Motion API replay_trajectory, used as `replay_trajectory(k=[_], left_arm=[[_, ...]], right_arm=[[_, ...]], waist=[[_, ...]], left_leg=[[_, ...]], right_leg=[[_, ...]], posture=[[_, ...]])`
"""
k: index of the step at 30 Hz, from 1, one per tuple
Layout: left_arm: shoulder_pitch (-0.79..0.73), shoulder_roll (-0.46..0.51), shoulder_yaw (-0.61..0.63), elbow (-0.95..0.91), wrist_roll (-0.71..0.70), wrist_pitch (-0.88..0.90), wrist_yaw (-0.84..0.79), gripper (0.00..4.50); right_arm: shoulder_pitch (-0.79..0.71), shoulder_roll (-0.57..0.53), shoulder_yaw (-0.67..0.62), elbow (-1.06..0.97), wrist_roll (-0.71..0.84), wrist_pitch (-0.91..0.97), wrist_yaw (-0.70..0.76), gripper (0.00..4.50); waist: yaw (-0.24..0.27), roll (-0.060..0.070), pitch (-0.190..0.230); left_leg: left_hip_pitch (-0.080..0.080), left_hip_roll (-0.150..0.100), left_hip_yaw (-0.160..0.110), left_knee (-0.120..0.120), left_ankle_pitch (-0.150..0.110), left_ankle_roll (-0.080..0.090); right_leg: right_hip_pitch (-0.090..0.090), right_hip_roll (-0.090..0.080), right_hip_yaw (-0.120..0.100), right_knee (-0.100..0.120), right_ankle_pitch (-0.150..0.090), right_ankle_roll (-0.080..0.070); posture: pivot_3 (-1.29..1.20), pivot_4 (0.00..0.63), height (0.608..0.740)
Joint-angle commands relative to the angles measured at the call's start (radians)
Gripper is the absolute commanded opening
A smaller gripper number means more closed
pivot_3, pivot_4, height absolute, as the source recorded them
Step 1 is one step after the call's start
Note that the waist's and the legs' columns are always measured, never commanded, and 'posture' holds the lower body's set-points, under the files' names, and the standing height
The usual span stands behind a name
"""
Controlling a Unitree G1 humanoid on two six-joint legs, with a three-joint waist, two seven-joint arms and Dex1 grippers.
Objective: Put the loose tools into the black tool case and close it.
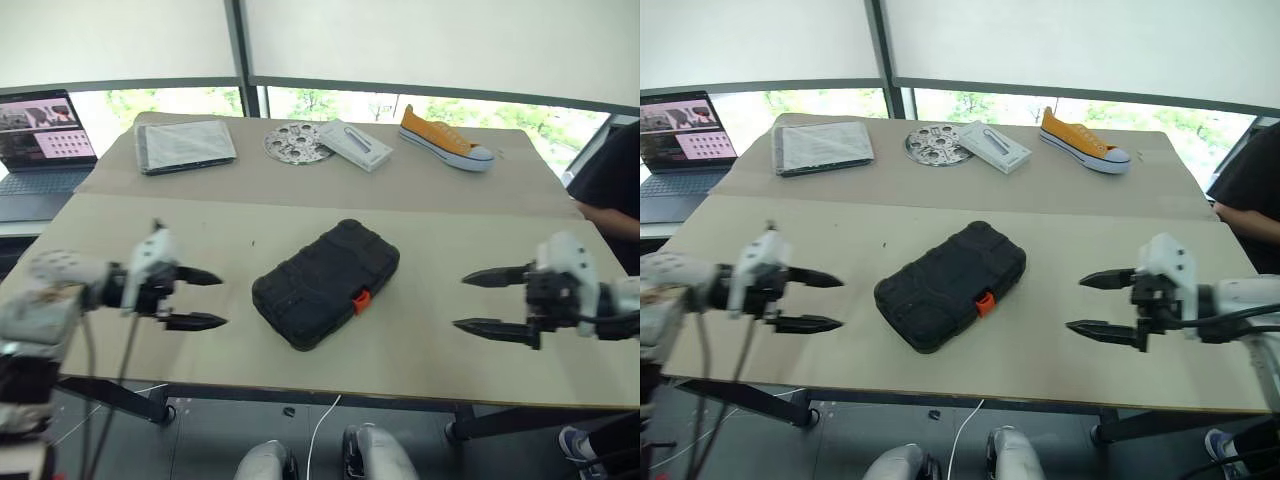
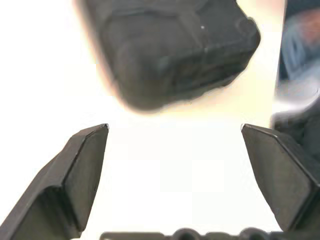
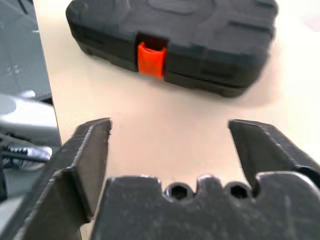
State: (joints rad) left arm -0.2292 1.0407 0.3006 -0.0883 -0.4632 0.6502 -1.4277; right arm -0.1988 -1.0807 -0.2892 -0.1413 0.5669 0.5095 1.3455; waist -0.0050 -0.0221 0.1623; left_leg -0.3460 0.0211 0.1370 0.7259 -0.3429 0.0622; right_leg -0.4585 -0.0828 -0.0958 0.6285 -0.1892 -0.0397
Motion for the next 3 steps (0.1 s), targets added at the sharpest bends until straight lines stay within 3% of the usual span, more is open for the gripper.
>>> replay_trajectory(k=[1,3], left_arm=[[0.108,0.015,0.160,-0.093,-0.047,0.034,0.049,4.33],[0.160,0.002,0.203,-0.115,-0.047,0.023,0.075,4.33]], right_arm=[[-0.066,-0.013,-0.001,0.053,0.058,0.013,0.073,4.21],[-0.095,-0.002,0.020,0.067,0.062,0.017,0.080,4.21]], waist=[[0.013,0.002,0.001],[0.016,0.002,0.001]], left_leg=[[0.000,-0.001,0.000,0.000,0.000,0.000],[0.000,-0.002,0.000,-0.001,0.000,0.000]], right_leg=[[0.000,-0.002,-0.001,0.000,0.000,0.000],[0.000,-0.003,-0.001,0.000,0.000,0.000]], posture=[[0.00,0.150,0.733],[0.00,0.150,0.733]])
